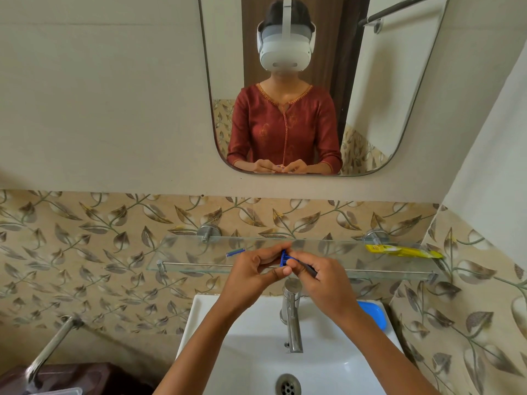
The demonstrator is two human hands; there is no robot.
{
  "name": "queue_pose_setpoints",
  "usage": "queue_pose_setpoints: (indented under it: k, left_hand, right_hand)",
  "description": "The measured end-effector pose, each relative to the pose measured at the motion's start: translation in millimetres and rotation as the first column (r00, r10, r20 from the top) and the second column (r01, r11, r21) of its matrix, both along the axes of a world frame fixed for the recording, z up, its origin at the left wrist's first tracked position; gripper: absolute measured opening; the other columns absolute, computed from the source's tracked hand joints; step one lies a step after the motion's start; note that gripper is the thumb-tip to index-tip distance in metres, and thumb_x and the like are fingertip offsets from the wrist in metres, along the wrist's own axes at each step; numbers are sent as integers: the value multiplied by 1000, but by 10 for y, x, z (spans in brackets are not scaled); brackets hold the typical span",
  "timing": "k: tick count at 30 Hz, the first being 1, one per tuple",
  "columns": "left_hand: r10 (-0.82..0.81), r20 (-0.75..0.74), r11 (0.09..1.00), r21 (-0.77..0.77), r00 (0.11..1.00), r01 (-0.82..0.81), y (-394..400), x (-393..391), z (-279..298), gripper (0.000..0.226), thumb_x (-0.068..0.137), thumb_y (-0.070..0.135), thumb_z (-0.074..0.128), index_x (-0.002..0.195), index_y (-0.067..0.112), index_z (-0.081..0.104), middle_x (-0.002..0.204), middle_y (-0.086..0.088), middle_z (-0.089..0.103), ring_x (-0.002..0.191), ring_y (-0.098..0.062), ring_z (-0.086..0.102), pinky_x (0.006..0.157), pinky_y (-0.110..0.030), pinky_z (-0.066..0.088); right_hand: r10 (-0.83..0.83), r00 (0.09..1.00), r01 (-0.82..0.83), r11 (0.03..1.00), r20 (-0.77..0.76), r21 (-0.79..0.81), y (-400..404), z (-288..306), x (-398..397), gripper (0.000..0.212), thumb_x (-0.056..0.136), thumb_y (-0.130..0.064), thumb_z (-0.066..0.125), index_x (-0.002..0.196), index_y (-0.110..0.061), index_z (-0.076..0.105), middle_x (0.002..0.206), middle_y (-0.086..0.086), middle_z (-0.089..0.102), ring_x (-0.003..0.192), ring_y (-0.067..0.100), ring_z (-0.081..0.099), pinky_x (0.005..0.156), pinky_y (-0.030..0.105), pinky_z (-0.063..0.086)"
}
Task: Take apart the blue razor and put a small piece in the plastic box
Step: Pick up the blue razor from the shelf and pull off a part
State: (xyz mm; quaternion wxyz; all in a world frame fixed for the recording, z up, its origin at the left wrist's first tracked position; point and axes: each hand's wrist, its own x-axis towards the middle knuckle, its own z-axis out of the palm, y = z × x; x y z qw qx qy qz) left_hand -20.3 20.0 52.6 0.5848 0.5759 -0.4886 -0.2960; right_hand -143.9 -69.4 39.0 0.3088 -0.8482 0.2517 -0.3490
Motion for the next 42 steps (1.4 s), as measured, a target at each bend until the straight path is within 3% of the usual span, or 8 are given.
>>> queue_pose_setpoints:
  k: [10, 14, 18, 24, 28, 32, 37, 42]
  left_hand:
    - [-33, 56, 999, 11, 998, 32, -4, 31, -28, 41, 76, 2, 65, 99, 35, 58, 103, 10, 64, 92, 8, 63, 89, -14, 48]
    - [-35, 88, 999, 21, 995, 33, -21, 53, -77, 41, 78, 2, 63, 100, 36, 56, 105, 11, 62, 93, 10, 61, 85, -10, 48]
    - [-9, 172, 999, 41, 985, 2, -27, 37, -127, 39, 82, 10, 60, 107, 38, 53, 112, 10, 61, 103, 6, 58, 94, -18, 46]
    - [24, 396, 997, 60, 918, -52, -46, -43, -132, 40, 88, 25, 50, 127, 15, 48, 118, -2, 63, 109, -10, 56, 94, -31, 47]
    - [6, 351, 996, 82, 936, -37, -57, -30, -95, 41, 84, 29, 57, 124, 23, 51, 116, 5, 61, 112, -9, 56, 97, -25, 45]
    - [16, 277, 998, 59, 961, -34, -48, -3, -15, 50, 69, 55, 65, 113, 55, 41, 118, 17, 59, 112, 3, 53, 95, -18, 41]
    - [10, 189, 997, 73, 982, -24, -43, 55, 45, 40, 66, 43, 68, 104, 42, 58, 118, 13, 60, 113, -2, 50, 97, -21, 38]
    - [-18, 147, 999, 45, 989, 11, -20, 83, 66, 44, 61, 37, 73, 102, 24, 66, 106, 6, 64, 101, -4, 59, 96, -27, 45]
  right_hand:
    - [30, 999, -31, 997, 16, 76, 18, -59, 29, 36, 80, -41, 46, 104, -21, 65, 80, -6, 69, 71, 5, 61, 59, 9, 42]
    - [44, 999, -42, 994, -22, 99, 12, -67, 33, 23, 88, -31, 51, 103, -20, 65, 75, -6, 65, 68, 7, 58, 59, 14, 42]
    - [25, 999, -21, 994, -36, 104, 10, -96, 40, 17, 88, -30, 50, 90, -24, 66, 51, -20, 56, 54, 4, 50, 50, 13, 35]
    - [-8, 998, 14, 995, -59, 101, 17, -110, 7, 16, 89, -30, 49, 88, -26, 65, 48, -20, 55, 54, 0, 50, 49, 11, 34]
    - [-35, 998, 37, 998, -46, 45, 40, -93, -8, 18, 89, -30, 49, 96, -26, 65, 61, -3, 64, 58, 14, 55, 53, 28, 42]
    - [-59, 998, 59, 997, 7, -52, 48, -63, -9, 24, 89, -33, 48, 108, -26, 61, 63, 10, 69, 54, 23, 59, 49, 37, 47]
    - [-26, 999, 29, 986, 21, -163, 15, -36, -20, 38, 82, -53, 31, 103, -34, 55, 47, 1, 53, 45, 16, 45, 40, 19, 29]
    - [18, 999, -23, 983, -27, -185, 26, -15, -25, 40, 83, -53, 27, 103, -30, 53, 50, -2, 50, 45, 15, 43, 43, 17, 31]
